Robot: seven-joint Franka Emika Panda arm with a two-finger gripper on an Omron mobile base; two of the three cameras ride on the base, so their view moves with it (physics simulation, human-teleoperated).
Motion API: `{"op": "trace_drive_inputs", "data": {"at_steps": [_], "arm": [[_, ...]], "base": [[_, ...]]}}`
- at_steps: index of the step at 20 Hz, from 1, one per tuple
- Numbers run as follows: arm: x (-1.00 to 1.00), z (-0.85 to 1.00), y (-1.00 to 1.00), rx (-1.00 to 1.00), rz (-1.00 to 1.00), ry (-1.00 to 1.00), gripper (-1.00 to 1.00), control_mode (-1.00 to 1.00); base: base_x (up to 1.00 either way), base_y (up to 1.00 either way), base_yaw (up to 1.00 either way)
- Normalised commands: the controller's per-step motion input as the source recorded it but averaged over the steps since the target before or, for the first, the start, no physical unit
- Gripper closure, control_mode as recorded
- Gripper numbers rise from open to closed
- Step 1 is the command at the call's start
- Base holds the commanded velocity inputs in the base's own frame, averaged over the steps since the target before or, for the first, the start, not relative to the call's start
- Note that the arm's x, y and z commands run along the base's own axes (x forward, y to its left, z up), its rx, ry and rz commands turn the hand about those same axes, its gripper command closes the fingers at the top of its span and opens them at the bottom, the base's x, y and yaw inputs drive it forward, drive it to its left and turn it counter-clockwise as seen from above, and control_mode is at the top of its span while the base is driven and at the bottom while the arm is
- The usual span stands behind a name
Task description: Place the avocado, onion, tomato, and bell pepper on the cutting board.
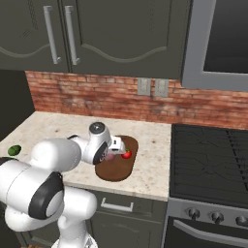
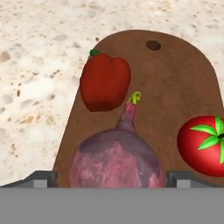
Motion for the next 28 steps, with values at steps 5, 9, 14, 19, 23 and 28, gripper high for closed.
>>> {"op": "trace_drive_inputs", "data": {"at_steps": [5,9,14,19,23,28], "arm": [[0.00,0.42,0.00,0.00,0.00,-0.01,-1.00,-1.00],[-0.11,0.56,0.04,0.00,0.00,-0.01,-1.00,-1.00],[-0.30,0.58,0.27,0.00,0.00,-0.01,-1.00,-1.00],[-0.37,0.52,0.64,0.00,0.00,-0.01,-1.00,-1.00],[-0.42,0.38,0.77,-0.01,0.00,-0.01,-1.00,-1.00],[-0.45,0.26,0.85,-0.09,0.00,0.00,-1.00,-1.00]], "base": [[0.00,0.00,0.00],[0.00,0.00,0.00],[0.00,0.00,0.00],[0.00,0.00,0.00],[0.00,0.00,0.00],[0.00,0.00,0.00]]}}
